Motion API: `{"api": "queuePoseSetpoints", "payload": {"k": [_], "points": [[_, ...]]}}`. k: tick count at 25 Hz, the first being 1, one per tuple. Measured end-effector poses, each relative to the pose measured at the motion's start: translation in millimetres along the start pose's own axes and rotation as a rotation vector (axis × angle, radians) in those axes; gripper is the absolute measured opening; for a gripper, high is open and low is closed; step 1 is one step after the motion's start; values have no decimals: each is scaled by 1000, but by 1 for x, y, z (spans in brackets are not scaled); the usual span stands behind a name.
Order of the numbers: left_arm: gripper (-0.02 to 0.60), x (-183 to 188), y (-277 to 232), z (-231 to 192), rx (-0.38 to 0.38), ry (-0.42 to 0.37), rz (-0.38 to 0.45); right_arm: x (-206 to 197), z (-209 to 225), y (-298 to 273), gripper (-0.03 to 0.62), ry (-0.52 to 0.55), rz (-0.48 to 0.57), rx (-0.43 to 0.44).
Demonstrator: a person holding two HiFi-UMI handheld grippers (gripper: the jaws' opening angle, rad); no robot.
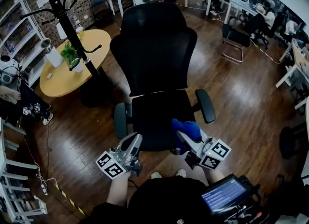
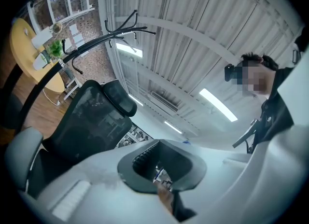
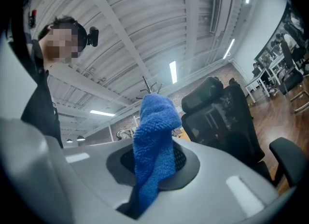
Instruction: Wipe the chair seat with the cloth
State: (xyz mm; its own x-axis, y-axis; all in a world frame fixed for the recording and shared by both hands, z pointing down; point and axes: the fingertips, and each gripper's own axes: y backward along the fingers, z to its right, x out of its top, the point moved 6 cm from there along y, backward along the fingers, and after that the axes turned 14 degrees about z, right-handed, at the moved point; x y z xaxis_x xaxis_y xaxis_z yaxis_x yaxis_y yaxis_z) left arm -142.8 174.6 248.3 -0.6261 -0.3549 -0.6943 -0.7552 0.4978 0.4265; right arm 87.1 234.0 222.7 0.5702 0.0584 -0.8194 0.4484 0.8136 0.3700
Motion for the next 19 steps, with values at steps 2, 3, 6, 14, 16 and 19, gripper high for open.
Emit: {"api": "queuePoseSetpoints", "payload": {"k": [2, 3, 6, 14, 16, 19], "points": [[5, -6, -12, 8, -24, 2, -3, 7, 6, 6, 38, 5, 7, -8], [5, -9, -16, 11, -32, 2, -6, 9, 9, 9, 38, 2, 10, -11], [5, -15, -19, 15, -36, -4, -18, 12, 14, 14, 38, -2, 17, -11], [5, -22, -23, 22, -34, -13, -26, 19, 16, 21, 38, 3, 25, 3], [5, -22, -24, 22, -34, -13, -26, 18, 17, 21, 38, 0, 23, 5], [5, -24, -25, 21, -32, -3, -23, 18, 18, 21, 38, -3, 20, 9]]}}
